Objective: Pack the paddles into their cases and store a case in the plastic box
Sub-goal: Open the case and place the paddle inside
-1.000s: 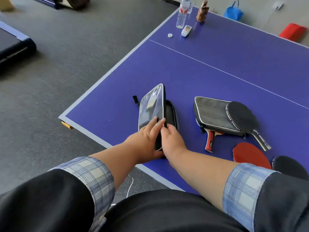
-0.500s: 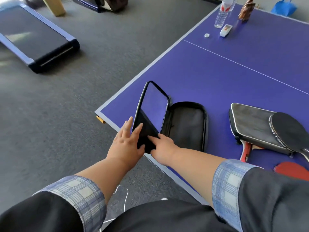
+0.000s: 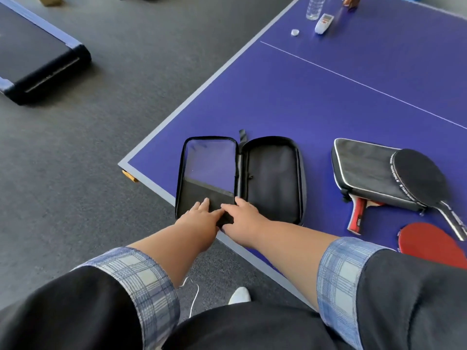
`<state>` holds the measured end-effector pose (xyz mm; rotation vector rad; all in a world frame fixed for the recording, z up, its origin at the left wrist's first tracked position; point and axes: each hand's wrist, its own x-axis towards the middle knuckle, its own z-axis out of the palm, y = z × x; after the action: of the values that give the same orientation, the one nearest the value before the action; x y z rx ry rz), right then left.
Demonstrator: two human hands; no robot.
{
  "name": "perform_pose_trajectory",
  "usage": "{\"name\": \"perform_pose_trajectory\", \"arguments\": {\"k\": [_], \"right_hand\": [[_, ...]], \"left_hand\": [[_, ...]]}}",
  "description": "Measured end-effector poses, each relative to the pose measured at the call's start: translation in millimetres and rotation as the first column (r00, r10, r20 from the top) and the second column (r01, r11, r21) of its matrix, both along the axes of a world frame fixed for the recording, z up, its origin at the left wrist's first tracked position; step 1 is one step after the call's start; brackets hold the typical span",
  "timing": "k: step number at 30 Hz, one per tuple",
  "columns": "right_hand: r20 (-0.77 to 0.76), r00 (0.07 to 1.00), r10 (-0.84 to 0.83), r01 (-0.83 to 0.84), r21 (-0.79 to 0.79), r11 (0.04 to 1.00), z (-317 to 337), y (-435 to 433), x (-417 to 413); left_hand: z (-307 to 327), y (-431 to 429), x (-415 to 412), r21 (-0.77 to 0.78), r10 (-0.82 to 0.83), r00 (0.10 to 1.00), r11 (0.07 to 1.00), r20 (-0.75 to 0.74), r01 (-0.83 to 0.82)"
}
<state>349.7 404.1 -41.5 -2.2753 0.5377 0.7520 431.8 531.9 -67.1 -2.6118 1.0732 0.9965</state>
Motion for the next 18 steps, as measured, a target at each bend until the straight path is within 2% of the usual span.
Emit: {"name": "perform_pose_trajectory", "arguments": {"k": [3,7,13,18], "right_hand": [[0.057,0.997,-0.060,0.059,0.016,0.998,16,-18,-24],[0.038,0.979,-0.199,0.202,-0.090,0.975,37,-60,-75],[0.079,0.854,-0.514,0.518,-0.205,0.830,53,-121,-183],[0.050,0.735,-0.677,0.671,-0.201,0.714,45,-141,-278]], "left_hand": [[12,-20,-6,-0.008,-0.037,0.999,0.999,0.037,0.038],[38,-68,-21,-0.071,-0.134,0.989,0.988,0.057,0.137],[68,-155,-77,-0.148,-0.352,0.934,0.922,0.067,0.358],[72,-207,-148,-0.135,-0.504,0.863,0.853,0.039,0.505]]}}
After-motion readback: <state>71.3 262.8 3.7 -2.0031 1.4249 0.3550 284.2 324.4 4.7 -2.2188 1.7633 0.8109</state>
